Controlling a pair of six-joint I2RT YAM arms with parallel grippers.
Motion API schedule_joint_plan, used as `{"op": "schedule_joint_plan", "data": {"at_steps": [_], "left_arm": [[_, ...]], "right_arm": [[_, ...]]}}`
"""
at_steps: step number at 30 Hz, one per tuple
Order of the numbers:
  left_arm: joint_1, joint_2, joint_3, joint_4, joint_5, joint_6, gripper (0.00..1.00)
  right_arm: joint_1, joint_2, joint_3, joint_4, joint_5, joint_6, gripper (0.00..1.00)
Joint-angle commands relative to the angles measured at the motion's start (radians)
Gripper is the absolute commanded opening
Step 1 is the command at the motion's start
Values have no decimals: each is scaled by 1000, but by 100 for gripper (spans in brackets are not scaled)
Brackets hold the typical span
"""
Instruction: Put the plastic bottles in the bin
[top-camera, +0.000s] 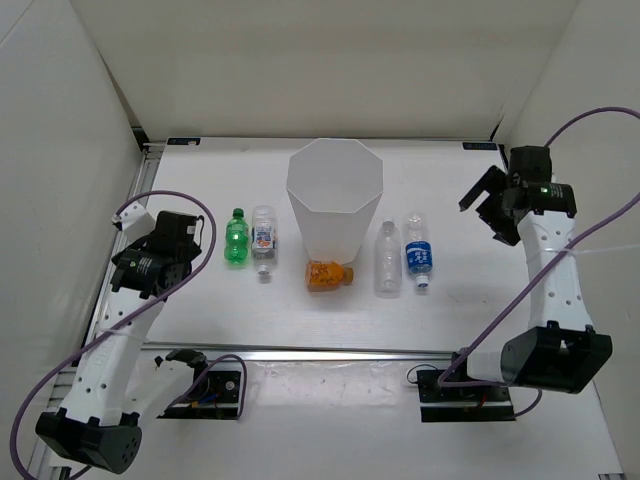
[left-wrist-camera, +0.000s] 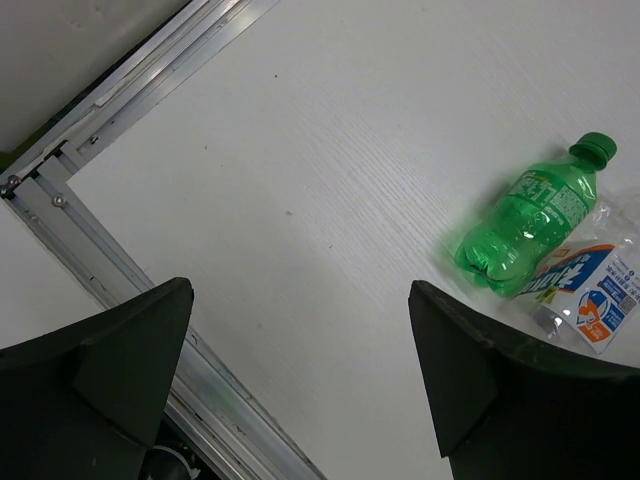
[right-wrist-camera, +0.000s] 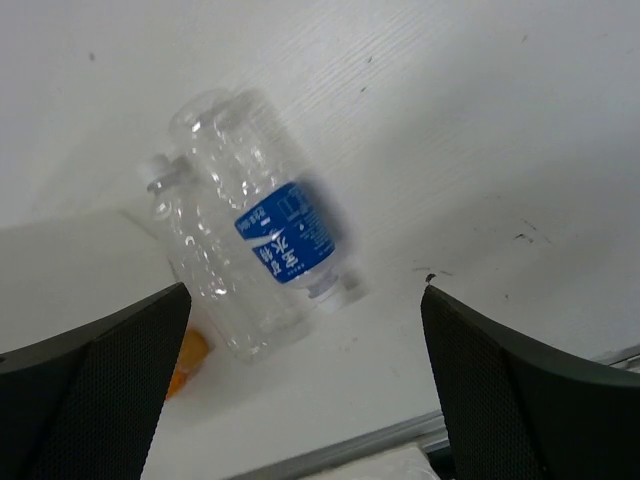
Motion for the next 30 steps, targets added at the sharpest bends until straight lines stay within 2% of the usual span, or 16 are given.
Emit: {"op": "schedule_joint_plan", "data": {"at_steps": [1, 6, 9, 24, 27, 28, 29, 30], "left_arm": [[-10, -16, 18, 9, -36, 28, 100], [-10, -26, 18, 18, -4, 102, 100], [-19, -16, 0, 27, 38, 137, 100], [-19, 30, -20, -17, 56, 134, 100], [-19, 30, -20, -26, 56, 124, 100], [-19, 30, -20, -35, 56, 124, 100], [-19, 30, -20, -35, 56, 124, 100], [-19, 30, -20, -35, 47, 124, 100]], "right_arm": [[43, 67, -61, 48, -180, -122, 100], [178, 138, -149, 146, -200, -179, 100], [187, 202, -158, 178, -216, -179, 100], [226, 546, -25, 207, -183, -260, 100], [226, 577, -14, 207, -183, -269, 86], [215, 588, -14, 207, -183, -260, 80], [203, 588, -14, 207, -183, -251, 68], [184, 588, -14, 207, -205, -240, 64]]}}
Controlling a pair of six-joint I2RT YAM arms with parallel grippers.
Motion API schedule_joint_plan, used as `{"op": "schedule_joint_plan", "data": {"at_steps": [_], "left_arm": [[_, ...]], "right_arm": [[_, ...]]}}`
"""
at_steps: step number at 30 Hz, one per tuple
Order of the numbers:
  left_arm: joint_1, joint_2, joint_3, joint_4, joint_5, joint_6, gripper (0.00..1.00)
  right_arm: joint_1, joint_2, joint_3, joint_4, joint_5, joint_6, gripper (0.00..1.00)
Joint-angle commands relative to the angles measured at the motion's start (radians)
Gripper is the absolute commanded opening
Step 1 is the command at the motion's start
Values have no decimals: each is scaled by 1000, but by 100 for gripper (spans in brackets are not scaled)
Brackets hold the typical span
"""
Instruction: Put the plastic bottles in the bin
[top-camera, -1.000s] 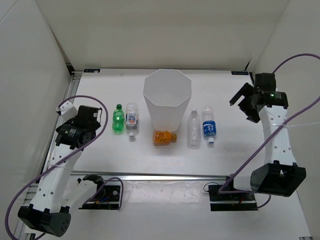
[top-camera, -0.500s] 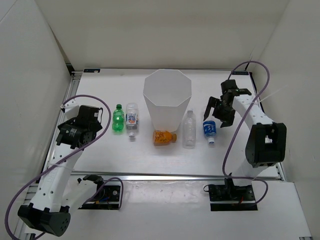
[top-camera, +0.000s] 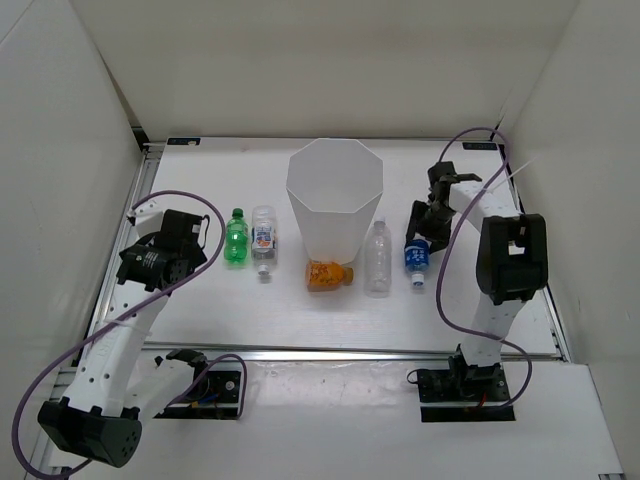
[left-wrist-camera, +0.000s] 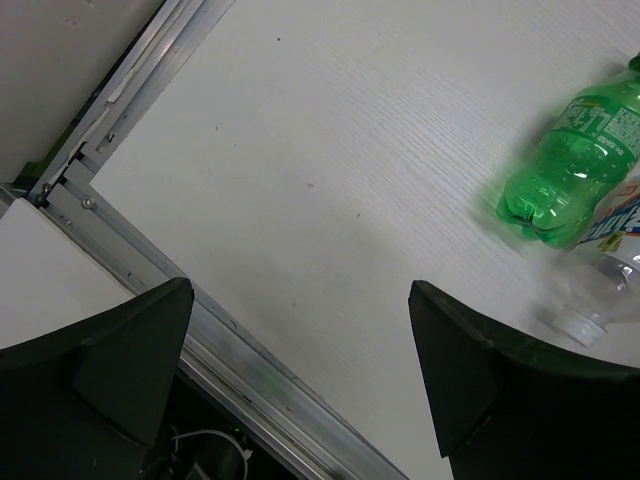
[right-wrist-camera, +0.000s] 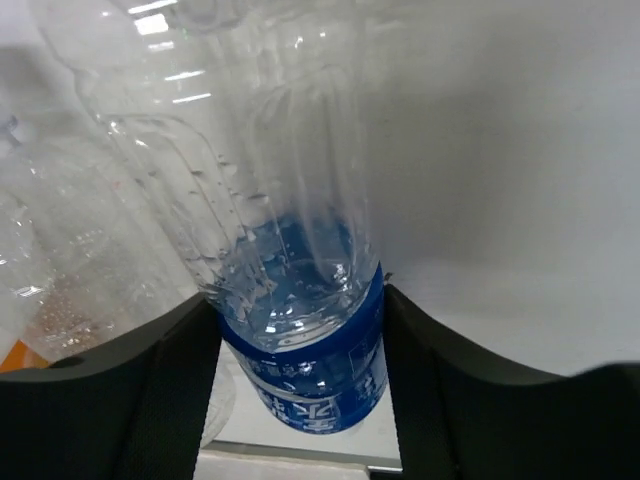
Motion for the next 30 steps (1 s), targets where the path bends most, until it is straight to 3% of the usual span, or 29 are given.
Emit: {"op": "schedule_joint_plan", "data": {"at_steps": [1, 5, 8, 9, 14, 16, 21, 24, 27, 30], "left_arm": [[-5, -7, -8, -26, -4, -4, 100], [-5, 15, 10, -36, -13, -4, 100], [-5, 15, 10, -11, -13, 25, 100], [-5, 25, 10, -11, -13, 25, 100], [-5, 59, 19, 46, 57, 16, 100], [-5, 73, 19, 56, 72, 2, 100], [-5, 105, 28, 86, 82, -8, 100], [-5, 114, 28, 96, 82, -8, 100], [-5, 125, 39, 106, 82, 2, 100], [-5, 150, 39, 156, 73, 30, 100]], "right_arm": [[-43, 1, 51, 1, -9, 19, 61], [-54, -66, 158, -67, 21, 39, 47], [-54, -125, 298, -126, 32, 50, 42], [-54, -138, 412, -161, 22, 50, 41], [-34, -197, 723, -194, -124, 117, 37], [15, -218, 802, -134, -135, 134, 37], [171, -241, 801, 70, -135, 120, 36], [264, -157, 899, 107, -114, 80, 35], [361, -113, 930, 107, -59, 36, 36], [435, -123, 869, 107, 37, -35, 59]]}}
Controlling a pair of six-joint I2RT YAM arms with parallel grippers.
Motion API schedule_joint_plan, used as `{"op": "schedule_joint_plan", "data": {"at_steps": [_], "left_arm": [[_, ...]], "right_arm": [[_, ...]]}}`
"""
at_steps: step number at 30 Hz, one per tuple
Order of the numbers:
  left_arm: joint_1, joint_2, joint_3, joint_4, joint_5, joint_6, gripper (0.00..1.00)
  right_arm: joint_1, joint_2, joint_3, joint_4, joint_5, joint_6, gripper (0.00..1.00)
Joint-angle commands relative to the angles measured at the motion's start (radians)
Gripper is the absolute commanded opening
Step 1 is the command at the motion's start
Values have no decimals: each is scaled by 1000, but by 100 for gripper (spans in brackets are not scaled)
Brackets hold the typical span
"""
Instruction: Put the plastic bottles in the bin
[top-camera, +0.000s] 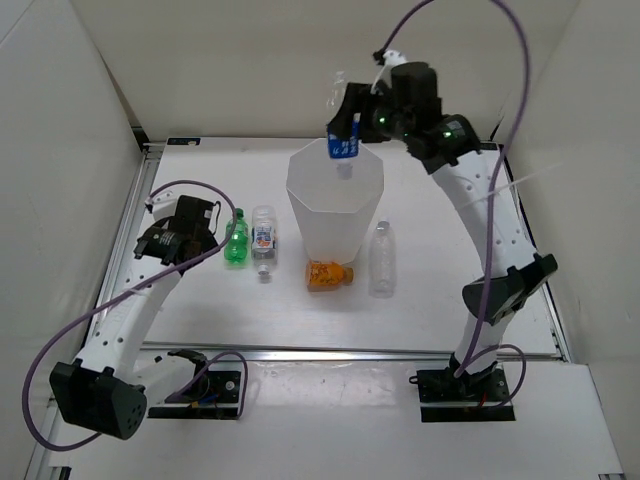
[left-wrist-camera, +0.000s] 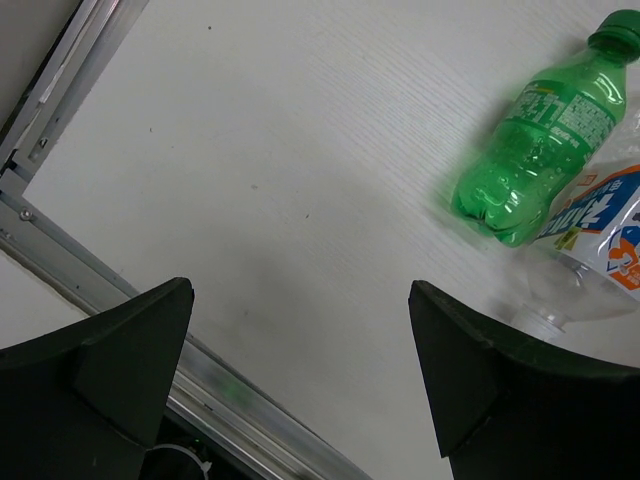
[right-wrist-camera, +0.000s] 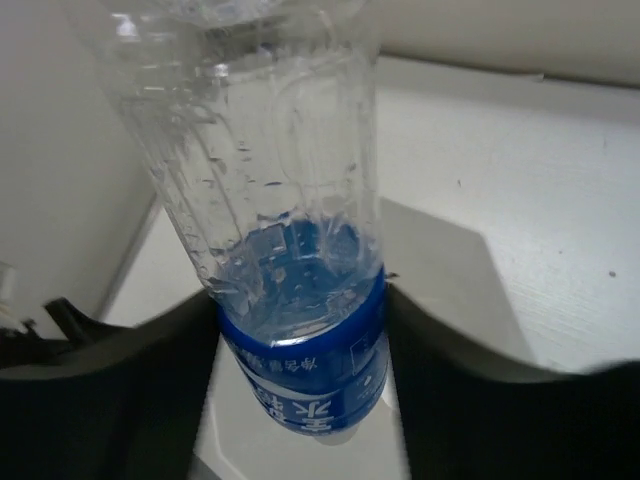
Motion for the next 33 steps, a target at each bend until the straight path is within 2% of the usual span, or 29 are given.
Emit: {"op": "schedule_joint_plan", "data": {"at_steps": [1, 3, 6, 11, 13, 17, 21, 33], "left_arm": [[-5, 20, 44, 70, -5, 34, 100], [-5, 54, 45, 119, -14, 50, 100], [6, 100, 54, 195, 12, 39, 100], [6, 202, 77, 370, 119, 125, 100], [29, 262, 100, 401, 170, 183, 100], [75, 400, 172, 462, 294, 205, 100], [105, 529, 207, 490, 375, 226, 100], [141, 666, 178, 561, 572, 206, 100]], "right_arm": [[70, -6, -43, 22, 108, -119, 74], [90, -34, -66, 22, 158, -149, 100], [101, -96, -80, -41, 232, -133, 100], [91, -259, -164, -53, 223, -123, 100], [91, -285, -178, -81, 200, -123, 100], [91, -324, -201, -139, 188, -135, 100], [91, -391, -268, -150, 209, -144, 100], [81, -520, -371, -179, 286, -166, 100]]}}
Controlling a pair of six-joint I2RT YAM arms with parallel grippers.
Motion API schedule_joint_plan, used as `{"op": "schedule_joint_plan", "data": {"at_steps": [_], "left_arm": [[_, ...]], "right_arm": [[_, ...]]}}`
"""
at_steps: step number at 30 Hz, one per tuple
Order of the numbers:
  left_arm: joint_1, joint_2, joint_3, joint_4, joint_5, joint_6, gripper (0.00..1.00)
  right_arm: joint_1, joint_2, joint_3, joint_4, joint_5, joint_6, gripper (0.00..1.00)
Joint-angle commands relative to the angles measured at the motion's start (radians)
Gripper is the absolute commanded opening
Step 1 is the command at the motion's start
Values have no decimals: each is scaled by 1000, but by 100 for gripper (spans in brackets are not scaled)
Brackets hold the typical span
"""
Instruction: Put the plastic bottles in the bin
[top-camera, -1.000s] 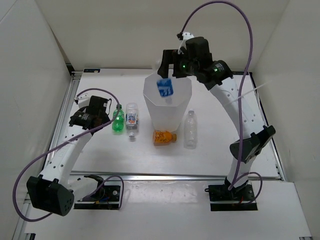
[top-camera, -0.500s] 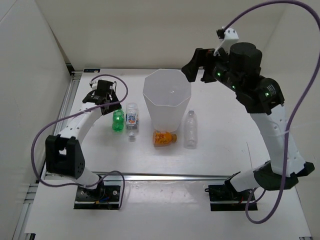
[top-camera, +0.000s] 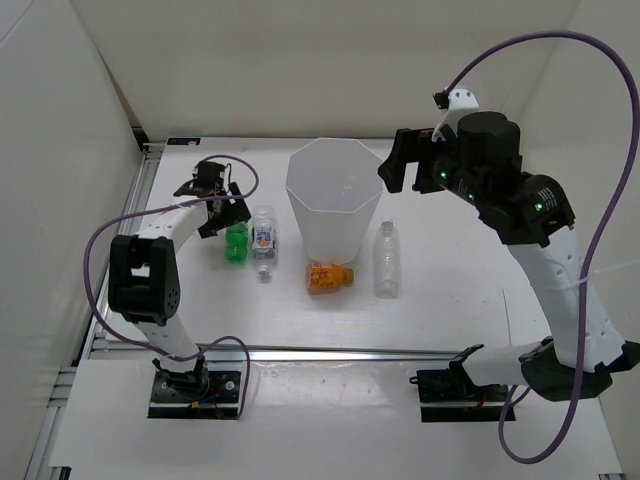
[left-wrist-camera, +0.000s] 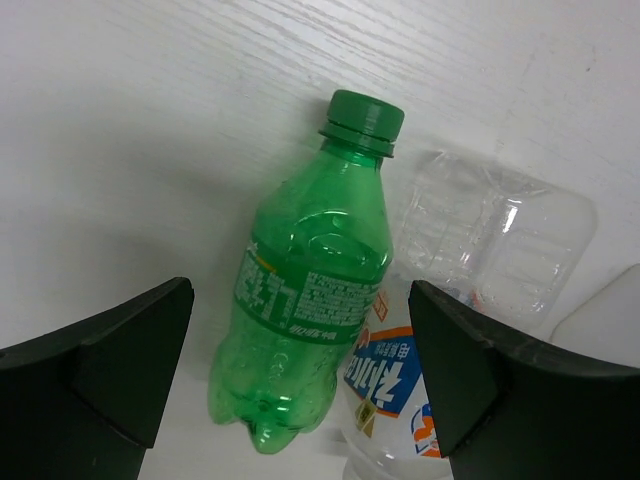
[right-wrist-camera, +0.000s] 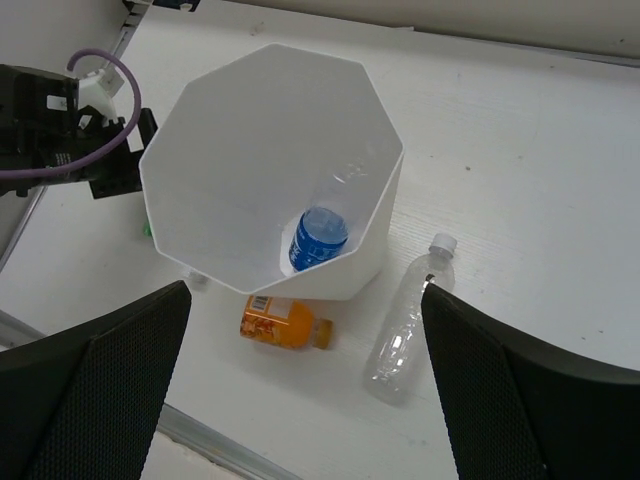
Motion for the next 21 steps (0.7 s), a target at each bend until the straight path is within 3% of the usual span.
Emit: {"op": "schedule_joint_plan", "data": {"at_steps": [1, 5, 8, 9, 11, 15, 21], "left_arm": [[1, 25, 5, 36, 84, 1, 100], [1, 71, -44, 36, 124, -51, 98], [11, 71, -74, 36, 136, -61, 86], [11, 71, -75, 36, 147, -61, 66], [32, 46, -85, 36, 135, -84, 43], [70, -28, -12, -9, 121, -95, 35], [61, -186, 341, -52, 109, -172, 31]], "right_arm": [[-8, -50, -12, 6, 39, -30, 100], [-18, -59, -21, -13, 30, -30, 100], [-37, -59, -21, -23, 12, -30, 100], [-37, -59, -21, -34, 12, -30, 100], [-58, -69, -30, -34, 3, -30, 100], [-78, -79, -53, -34, -17, -30, 100], [-88, -88, -63, -34, -51, -21, 100]]}}
